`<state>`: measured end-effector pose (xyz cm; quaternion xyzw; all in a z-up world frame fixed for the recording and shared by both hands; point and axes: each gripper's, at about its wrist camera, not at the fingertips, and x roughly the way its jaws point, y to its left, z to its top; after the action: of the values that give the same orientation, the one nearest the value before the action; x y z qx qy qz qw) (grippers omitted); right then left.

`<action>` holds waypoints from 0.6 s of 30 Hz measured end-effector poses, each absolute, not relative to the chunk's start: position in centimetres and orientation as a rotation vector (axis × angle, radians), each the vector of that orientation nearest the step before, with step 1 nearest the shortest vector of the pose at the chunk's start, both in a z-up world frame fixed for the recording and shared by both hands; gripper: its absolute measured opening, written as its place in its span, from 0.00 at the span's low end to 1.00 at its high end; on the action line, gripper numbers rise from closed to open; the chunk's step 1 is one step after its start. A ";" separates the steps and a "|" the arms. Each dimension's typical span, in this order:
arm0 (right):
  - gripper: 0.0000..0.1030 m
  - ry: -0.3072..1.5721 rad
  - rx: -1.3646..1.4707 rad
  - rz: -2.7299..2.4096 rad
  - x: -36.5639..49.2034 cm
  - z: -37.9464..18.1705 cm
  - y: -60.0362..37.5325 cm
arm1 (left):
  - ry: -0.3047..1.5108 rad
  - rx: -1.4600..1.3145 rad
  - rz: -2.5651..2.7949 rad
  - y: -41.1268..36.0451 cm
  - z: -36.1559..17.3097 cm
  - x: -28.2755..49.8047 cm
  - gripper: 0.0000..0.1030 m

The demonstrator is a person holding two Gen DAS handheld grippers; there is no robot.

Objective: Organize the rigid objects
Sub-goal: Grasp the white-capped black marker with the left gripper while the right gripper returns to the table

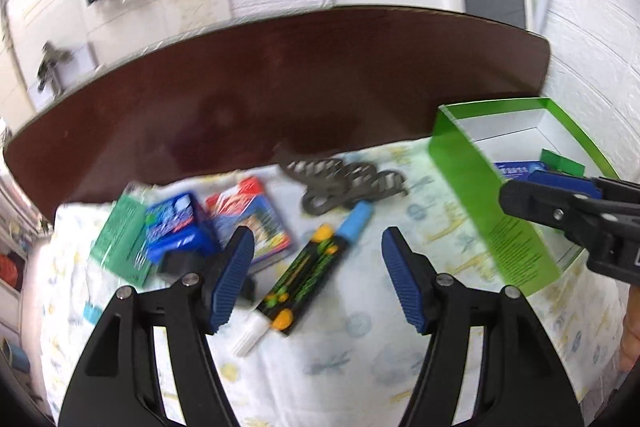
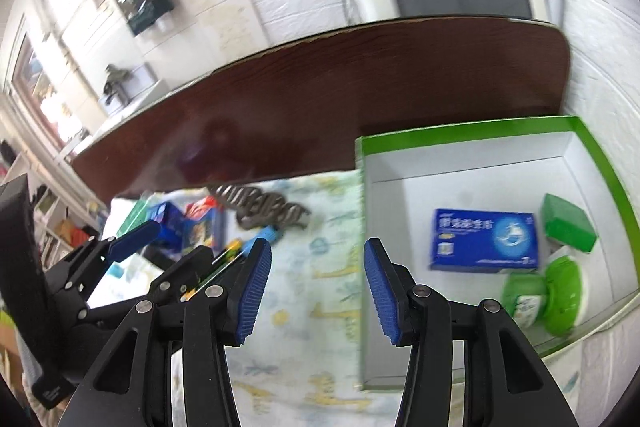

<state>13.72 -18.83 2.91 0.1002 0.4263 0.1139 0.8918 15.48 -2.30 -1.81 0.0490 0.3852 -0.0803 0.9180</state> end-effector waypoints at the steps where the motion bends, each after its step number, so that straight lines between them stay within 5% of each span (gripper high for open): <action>1: 0.48 0.894 0.197 0.247 13.6 2.7 -18.0 | 0.801 0.087 -0.160 -1.5 -2.2 15.3 0.63; 10: 0.48 0.996 0.162 0.285 13.4 -0.3 -12.4 | 0.789 0.121 -0.219 1.1 -3.5 13.3 0.61; 14: 0.48 1.032 0.170 0.269 14.0 -1.6 -11.3 | 0.806 0.078 -0.279 2.2 -4.0 12.7 0.43; 18: 0.48 1.058 0.166 0.250 14.6 -2.4 -10.6 | 0.809 0.013 -0.327 3.9 -4.3 12.2 0.37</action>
<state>14.58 -10.63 -2.41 0.0791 0.5025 0.1190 0.8527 12.24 3.87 -4.33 0.0064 0.3917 -0.1583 0.9063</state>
